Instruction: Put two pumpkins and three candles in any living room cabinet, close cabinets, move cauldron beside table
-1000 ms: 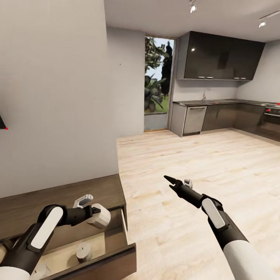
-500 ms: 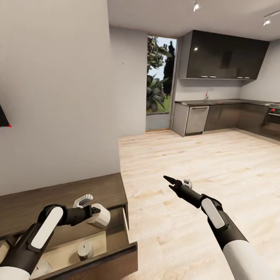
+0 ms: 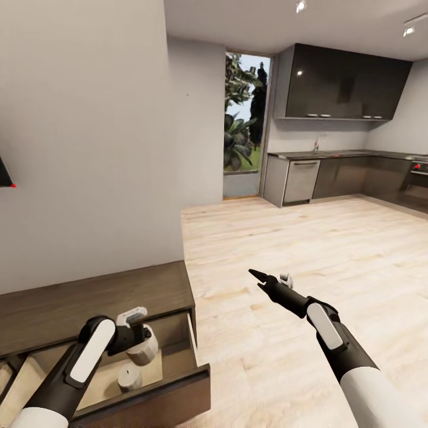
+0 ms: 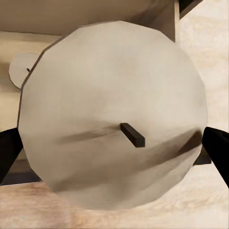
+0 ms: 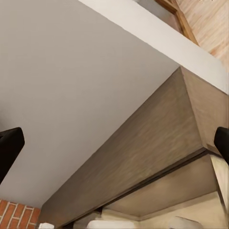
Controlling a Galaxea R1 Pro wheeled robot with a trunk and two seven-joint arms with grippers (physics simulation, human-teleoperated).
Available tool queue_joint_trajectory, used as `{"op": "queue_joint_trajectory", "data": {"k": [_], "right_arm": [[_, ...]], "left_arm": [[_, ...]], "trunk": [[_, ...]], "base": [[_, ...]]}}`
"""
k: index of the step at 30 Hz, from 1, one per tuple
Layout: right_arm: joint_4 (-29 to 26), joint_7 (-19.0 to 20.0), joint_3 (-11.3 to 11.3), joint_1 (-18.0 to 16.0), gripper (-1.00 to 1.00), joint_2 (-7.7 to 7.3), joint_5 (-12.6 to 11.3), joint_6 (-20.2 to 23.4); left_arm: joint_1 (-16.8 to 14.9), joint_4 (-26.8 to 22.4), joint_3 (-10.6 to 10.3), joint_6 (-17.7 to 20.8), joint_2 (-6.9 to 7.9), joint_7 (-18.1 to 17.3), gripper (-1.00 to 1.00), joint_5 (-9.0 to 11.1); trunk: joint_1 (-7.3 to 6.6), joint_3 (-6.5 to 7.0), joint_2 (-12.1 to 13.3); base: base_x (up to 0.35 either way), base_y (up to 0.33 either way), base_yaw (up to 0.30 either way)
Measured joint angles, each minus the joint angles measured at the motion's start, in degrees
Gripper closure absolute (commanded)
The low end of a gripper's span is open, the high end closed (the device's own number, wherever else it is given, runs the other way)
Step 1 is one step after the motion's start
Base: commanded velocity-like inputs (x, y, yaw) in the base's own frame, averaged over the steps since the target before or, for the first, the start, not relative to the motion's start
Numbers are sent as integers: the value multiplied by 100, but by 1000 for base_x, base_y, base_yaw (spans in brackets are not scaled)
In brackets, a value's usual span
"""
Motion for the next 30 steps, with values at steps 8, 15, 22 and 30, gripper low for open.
{"op": "queue_joint_trajectory", "data": {"k": [8, 15, 22, 30], "right_arm": [[-131, -292, 226, 0, -100, -1, 570, -24], [-1162, -2197, 291, 1, -100, 23, 1155, 21], [-1487, -2884, 412, 1, -100, 27, 1234, 23], [-1488, -2910, 430, 1, -100, 33, 1238, 26]], "left_arm": [[-6, 184, -153, -360, -159, 22, 100, -90], [-7, 266, -554, -1063, -164, 23, 100, -93], [-9, 288, -610, -1310, -157, 24, 100, -112], [-9, 289, -622, -1365, -161, 23, 100, -93]], "trunk": [[176, -144, -321], [329, -269, -602], [483, -395, -882], [572, -467, -1044]], "base": [[0, 0, 0], [0, 0, 0], [0, 0, 0], [0, 0, 0]]}}
